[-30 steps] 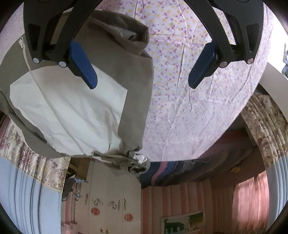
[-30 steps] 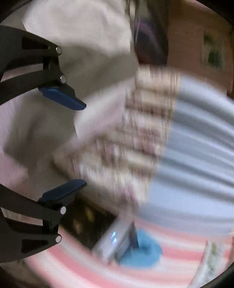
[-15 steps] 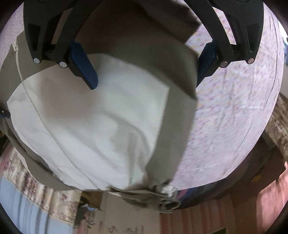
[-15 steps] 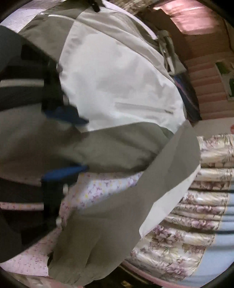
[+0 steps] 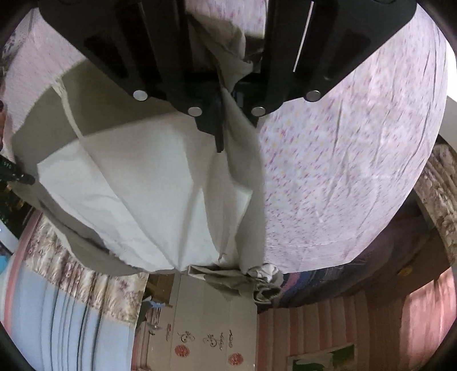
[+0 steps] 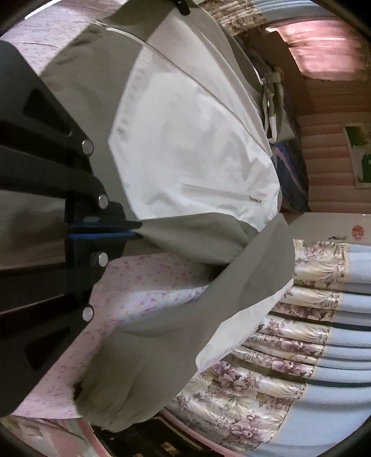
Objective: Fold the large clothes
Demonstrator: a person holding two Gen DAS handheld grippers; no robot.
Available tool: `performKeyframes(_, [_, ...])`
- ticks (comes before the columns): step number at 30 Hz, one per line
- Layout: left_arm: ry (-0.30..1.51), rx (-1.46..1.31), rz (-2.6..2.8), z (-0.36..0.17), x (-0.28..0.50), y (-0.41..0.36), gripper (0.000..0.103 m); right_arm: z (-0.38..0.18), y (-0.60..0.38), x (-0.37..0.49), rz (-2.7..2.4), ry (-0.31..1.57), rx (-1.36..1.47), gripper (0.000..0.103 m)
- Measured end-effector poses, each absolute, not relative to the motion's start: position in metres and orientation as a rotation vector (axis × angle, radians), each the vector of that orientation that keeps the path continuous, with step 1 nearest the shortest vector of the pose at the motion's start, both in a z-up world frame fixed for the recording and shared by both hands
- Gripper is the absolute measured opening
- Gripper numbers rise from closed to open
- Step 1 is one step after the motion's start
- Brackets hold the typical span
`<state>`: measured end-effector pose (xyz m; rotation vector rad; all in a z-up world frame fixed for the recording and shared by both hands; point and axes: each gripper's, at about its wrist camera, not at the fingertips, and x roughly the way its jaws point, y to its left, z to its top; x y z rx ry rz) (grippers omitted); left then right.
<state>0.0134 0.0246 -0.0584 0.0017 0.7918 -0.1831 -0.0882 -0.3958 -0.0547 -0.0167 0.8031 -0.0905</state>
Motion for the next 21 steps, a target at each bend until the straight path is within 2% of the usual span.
performKeyframes(5, [0.795,-0.022,-0.187,-0.056,-0.015,0.035,0.003,-0.053,-0.405,-0.106,-0.118,0.779,0.022,0.003])
performKeyframes(6, [0.814,-0.015,-0.186,-0.059,-0.012,0.034,0.01,-0.057,-0.41,-0.103,-0.146,0.802,0.029,0.02])
performKeyframes(7, [0.834,0.0,-0.173,-0.062,-0.008,0.034,0.015,-0.06,-0.412,-0.099,-0.161,0.826,0.028,0.063])
performKeyframes(8, [0.824,-0.009,-0.145,-0.063,-0.007,0.036,0.043,-0.063,-0.414,-0.099,-0.162,0.828,0.034,0.079])
performKeyframes(9, [0.824,-0.012,-0.13,-0.064,-0.004,0.037,0.095,-0.064,-0.415,-0.1,-0.157,0.819,0.049,0.082])
performKeyframes(12, [0.822,0.008,-0.106,-0.067,0.002,0.039,0.098,-0.073,-0.412,-0.098,-0.122,0.831,0.085,0.079])
performKeyframes(13, [0.83,0.021,-0.119,-0.07,0.005,0.037,0.099,-0.076,-0.41,-0.096,-0.121,0.834,0.084,0.073])
performKeyframes(14, [0.837,0.034,-0.122,-0.072,0.008,0.035,0.1,-0.08,-0.407,-0.093,-0.109,0.842,0.086,0.062])
performKeyframes(15, [0.84,0.044,-0.116,-0.075,0.01,0.032,0.099,-0.082,-0.404,-0.091,-0.109,0.848,0.082,0.039])
performKeyframes(16, [0.841,0.052,-0.122,-0.078,0.013,0.03,0.099,-0.083,-0.4,-0.088,-0.116,0.846,0.054,0.022])
performKeyframes(17, [0.843,0.053,-0.136,-0.081,0.014,0.028,0.082,-0.083,-0.395,-0.089,-0.108,0.841,0.041,0.014])
performKeyframes(18, [0.852,0.043,-0.163,-0.084,0.017,0.026,0.044,-0.082,-0.39,-0.089,-0.097,0.833,0.04,0.005])
performKeyframes(19, [0.868,0.025,-0.174,-0.087,0.019,0.026,0.021,-0.079,-0.387,-0.091,-0.094,0.826,0.037,0.002])
performKeyframes(20, [0.862,0.015,-0.187,-0.086,0.019,0.024,0.005,-0.076,-0.384,-0.093,-0.092,0.818,0.026,0.002])
performKeyframes(21, [0.849,0.027,-0.183,-0.083,0.016,0.021,0.001,-0.073,-0.383,-0.097,-0.088,0.811,0.025,0.001])
